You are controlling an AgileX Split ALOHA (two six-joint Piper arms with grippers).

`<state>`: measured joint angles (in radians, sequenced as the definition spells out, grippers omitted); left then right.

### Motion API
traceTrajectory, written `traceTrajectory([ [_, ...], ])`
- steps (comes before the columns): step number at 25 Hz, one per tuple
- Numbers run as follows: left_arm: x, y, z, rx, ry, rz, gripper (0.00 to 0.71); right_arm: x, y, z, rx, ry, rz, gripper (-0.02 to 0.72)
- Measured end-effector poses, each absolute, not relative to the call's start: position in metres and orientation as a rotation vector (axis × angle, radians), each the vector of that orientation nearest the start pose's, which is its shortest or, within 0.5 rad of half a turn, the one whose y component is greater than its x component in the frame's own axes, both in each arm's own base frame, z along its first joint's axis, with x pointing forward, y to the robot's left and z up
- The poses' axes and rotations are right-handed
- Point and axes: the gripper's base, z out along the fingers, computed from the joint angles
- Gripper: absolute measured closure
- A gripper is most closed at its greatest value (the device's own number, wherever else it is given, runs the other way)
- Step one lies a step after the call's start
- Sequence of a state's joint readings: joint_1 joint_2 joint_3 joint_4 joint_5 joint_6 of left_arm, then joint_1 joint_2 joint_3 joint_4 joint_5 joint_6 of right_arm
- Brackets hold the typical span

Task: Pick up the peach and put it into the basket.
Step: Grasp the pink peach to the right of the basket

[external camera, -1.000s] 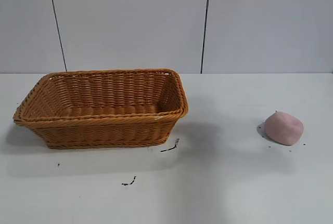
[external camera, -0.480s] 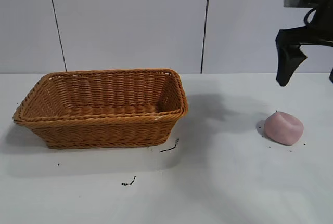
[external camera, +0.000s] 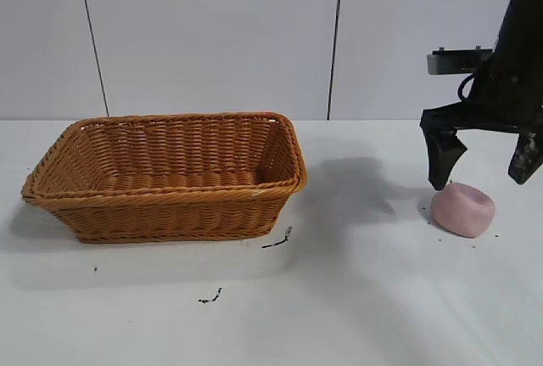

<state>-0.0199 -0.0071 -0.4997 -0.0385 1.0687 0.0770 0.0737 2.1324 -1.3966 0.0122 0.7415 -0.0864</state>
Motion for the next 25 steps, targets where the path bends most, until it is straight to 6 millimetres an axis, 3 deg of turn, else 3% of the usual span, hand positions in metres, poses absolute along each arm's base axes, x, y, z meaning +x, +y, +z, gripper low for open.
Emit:
traceTrajectory([
  [4,-0.006,-0.003,0.277,0.101,2.042,-0.010,0.018,0.414,0.031,0.106,-0.222,2.952,0.013,0.014],
  [13,-0.006,-0.003,0.277,0.101,2.042,-0.010,0.018,0.414,0.032,0.101,-0.221,2.960,0.016,0.036],
  [15,-0.006,-0.003,0.277,0.101,2.042,-0.010,0.018,0.414,0.031,0.101,-0.221,2.963,0.016,0.179],
  [16,-0.006,-0.003,0.277,0.101,2.042,-0.010,0.018,0.414,0.031,0.101,-0.227,2.965,0.011,0.320],
  [18,-0.006,-0.003,0.277,0.101,2.042,-0.010,0.018,0.414,0.031,0.105,-0.227,2.968,0.011,0.534],
  [21,-0.006,-0.003,0.277,0.101,2.042,-0.010,0.018,0.419,0.032,0.112,-0.223,2.964,0.016,0.640],
  [25,-0.006,-0.003,0.277,0.101,2.042,-0.010,0.018,0.430,0.033,0.142,-0.217,2.923,0.023,0.667],
])
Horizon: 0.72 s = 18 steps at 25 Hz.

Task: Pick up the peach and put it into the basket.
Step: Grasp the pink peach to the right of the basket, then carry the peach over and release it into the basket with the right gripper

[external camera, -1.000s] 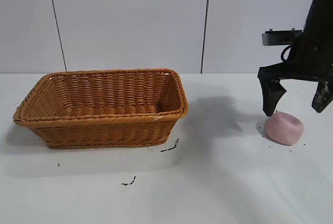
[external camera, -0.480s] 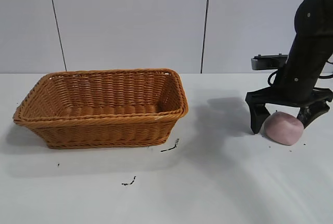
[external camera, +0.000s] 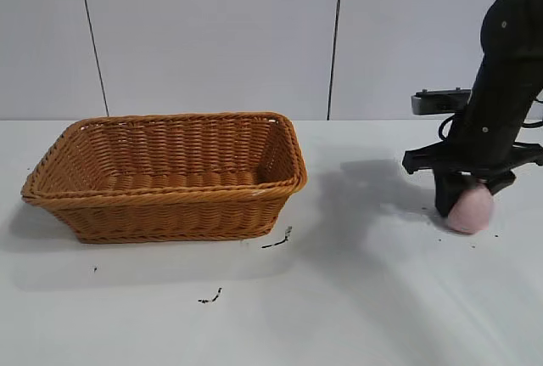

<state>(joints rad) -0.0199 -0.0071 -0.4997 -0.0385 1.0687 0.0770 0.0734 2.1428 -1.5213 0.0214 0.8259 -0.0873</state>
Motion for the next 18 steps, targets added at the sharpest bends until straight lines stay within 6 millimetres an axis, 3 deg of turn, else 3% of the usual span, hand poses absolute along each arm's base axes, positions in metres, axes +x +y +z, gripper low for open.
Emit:
traceTrajectory([
  [8,-0.006,-0.003,0.277,0.101,2.042,-0.010,0.018,0.452,0.040,0.245,-0.188,2.748,0.093,0.669],
  [14,-0.006,-0.003,0.277,0.101,2.042,-0.010,0.018,0.455,0.063,0.268,-0.256,2.680,0.103,0.669],
  [18,-0.006,-0.003,0.277,0.101,2.042,-0.010,0.018,0.453,0.117,0.280,-0.379,2.590,0.147,0.669],
])
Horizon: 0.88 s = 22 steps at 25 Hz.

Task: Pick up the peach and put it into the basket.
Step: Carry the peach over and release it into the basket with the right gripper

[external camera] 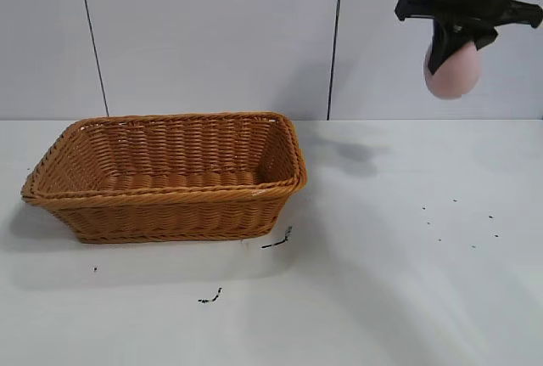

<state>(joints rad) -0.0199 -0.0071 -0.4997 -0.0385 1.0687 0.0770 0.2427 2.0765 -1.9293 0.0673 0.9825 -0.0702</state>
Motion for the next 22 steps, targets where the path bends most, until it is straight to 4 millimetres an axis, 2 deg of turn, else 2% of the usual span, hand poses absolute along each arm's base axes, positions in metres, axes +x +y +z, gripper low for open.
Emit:
traceTrajectory([
  [2,-0.006,-0.003,0.277,0.101,2.042,-0.010,0.018,0.452,0.142,0.283,-0.431,2.556,0.173,0.669],
  [5,-0.006,-0.003,0.277,0.101,2.042,-0.010,0.018,0.446,0.193,0.280,-0.552,2.496,0.220,0.669],
  [8,-0.006,-0.003,0.277,0.101,2.042,-0.010,0.018,0.435,0.242,0.266,-0.667,2.456,0.266,0.669],
  [11,-0.006,-0.003,0.277,0.101,2.042,-0.010,0.018,0.427,0.279,0.237,-0.750,2.451,0.295,0.669],
  [15,-0.006,-0.003,0.277,0.101,2.042,-0.010,0.018,0.428,0.305,0.184,-0.801,2.467,0.298,0.669],
  [18,-0.006,-0.003,0.277,0.101,2.042,-0.010,0.018,0.434,0.310,0.149,-0.801,2.478,0.294,0.669],
  [20,-0.006,-0.003,0.277,0.101,2.042,-0.010,0.018,0.434,0.311,0.133,-0.810,2.507,0.284,0.659],
  [22,-0.006,-0.003,0.277,0.101,2.042,-0.010,0.018,0.434,0.310,0.129,-0.813,2.522,0.282,0.597],
])
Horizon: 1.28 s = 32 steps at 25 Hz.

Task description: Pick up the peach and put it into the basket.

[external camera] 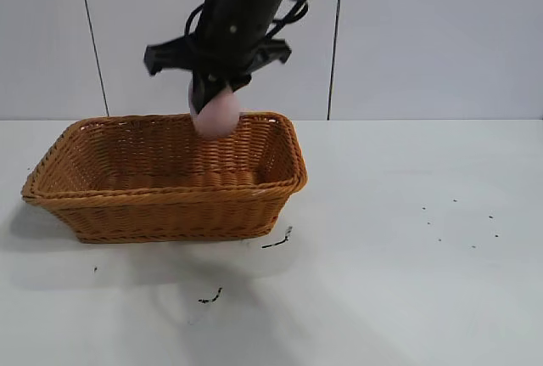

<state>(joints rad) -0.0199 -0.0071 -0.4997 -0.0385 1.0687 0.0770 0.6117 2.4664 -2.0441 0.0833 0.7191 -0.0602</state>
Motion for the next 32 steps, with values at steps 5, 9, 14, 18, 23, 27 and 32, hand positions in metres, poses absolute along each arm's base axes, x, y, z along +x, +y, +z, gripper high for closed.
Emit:
traceTrajectory([
  [5,-0.006,-0.003,0.277,0.101,2.042,-0.010,0.018,0.433,0.310,0.134,-0.810,2.520,0.288,0.138],
  [9,-0.006,-0.003,0.277,0.101,2.042,-0.010,0.018,0.430,0.308,0.157,-0.829,2.507,0.288,0.026],
  [14,-0.006,-0.003,0.277,0.101,2.042,-0.010,0.018,0.422,0.303,0.206,-0.828,2.448,0.305,0.015],
  [18,-0.006,-0.003,0.277,0.101,2.042,-0.010,0.018,0.419,0.293,0.242,-0.802,2.397,0.311,0.014],
  [23,-0.006,-0.003,0.277,0.101,2.042,-0.010,0.018,0.440,0.249,0.262,-0.683,2.396,0.273,0.014],
  [27,-0.006,-0.003,0.277,0.101,2.042,-0.010,0.018,0.469,0.185,0.260,-0.524,2.449,0.205,0.014],
  [32,-0.006,-0.003,0.277,0.101,2.042,-0.010,0.018,0.495,0.084,0.259,-0.275,2.513,0.113,0.014],
])
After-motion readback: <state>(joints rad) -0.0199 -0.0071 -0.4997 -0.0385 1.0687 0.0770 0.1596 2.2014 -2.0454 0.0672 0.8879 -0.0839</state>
